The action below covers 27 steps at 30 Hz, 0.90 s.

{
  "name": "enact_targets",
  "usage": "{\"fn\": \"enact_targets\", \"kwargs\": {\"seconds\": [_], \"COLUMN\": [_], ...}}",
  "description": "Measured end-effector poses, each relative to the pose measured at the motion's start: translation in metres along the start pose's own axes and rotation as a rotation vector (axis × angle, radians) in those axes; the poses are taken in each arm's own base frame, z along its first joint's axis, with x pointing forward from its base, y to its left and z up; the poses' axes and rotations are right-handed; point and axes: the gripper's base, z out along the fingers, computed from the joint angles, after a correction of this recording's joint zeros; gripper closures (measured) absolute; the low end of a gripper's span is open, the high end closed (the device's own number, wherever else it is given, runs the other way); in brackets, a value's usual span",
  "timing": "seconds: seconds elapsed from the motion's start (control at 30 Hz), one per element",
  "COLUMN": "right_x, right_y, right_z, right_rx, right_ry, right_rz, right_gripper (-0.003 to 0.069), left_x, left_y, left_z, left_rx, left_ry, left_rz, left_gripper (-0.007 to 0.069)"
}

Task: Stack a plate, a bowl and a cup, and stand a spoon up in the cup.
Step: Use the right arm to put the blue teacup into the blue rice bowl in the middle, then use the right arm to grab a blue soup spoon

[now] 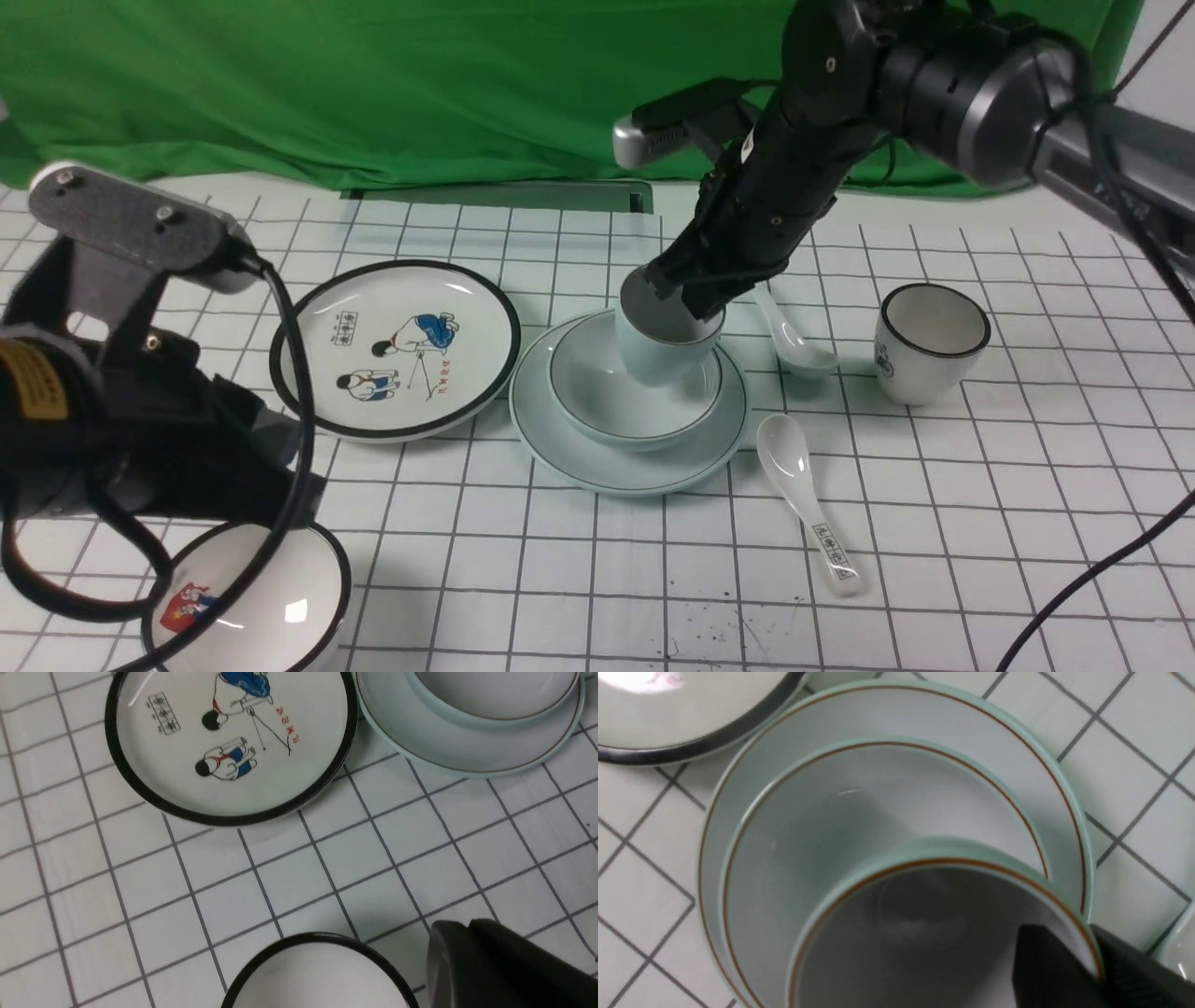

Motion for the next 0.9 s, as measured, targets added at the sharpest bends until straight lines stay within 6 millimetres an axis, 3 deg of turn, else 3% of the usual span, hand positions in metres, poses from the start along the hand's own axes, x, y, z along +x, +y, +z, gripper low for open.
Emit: {"fn": "enact_targets", "kwargs": {"seconds": [0.2, 0.3, 0.33, 0.5, 0.63, 0.7, 0.77, 0.8, 0.9], "right_x": [0.0, -0.002, -0.002, -0.01, -0.02, -0.024, -0.023, -0.023, -0.017], "right_y": [0.01, 0.013, 0.013, 0.006, -0.014, -0.036, -0.054, -0.054, -0.08], "right_z": [0.015, 0.015, 0.014, -0.002, -0.03, -0.049, -0.057, -0.057, -0.055], "right_rx": [-0.016, -0.018, -0.016, 0.002, 0.047, 0.088, 0.118, 0.118, 0.15], "right_ry": [0.03, 0.026, 0.022, 0.004, -0.054, -0.107, -0.137, -0.137, -0.134], "right_rz": [-0.013, -0.018, -0.019, -0.02, -0.003, 0.026, 0.031, 0.031, 0.037], "right_gripper": [0.0521, 0.0423, 0.0324, 0.0134, 0.0086, 0.0078, 0.0076, 0.0076, 0.0076], "left_x": [-0.004, -0.004, -0.004, -0.004, -0.004, -0.004, -0.004, -0.004, -0.008], "left_y": [0.002, 0.002, 0.002, 0.002, 0.002, 0.003, 0.003, 0.003, 0.003], "left_z": [0.0, 0.0, 0.0, 0.0, 0.0, 0.0, 0.0, 0.0, 0.0], "left_rx": [-0.02, -0.02, -0.02, -0.02, -0.026, -0.031, -0.036, -0.036, -0.039], "left_ry": [-0.043, -0.045, -0.045, -0.04, -0.038, -0.038, -0.04, -0.04, -0.084], "left_rz": [0.024, 0.024, 0.024, 0.025, 0.033, 0.04, 0.046, 0.046, 0.049], "left_gripper": [0.0652, 0.0652, 0.0652, 0.0652, 0.0652, 0.0652, 0.0652, 0.0652, 0.0652]}}
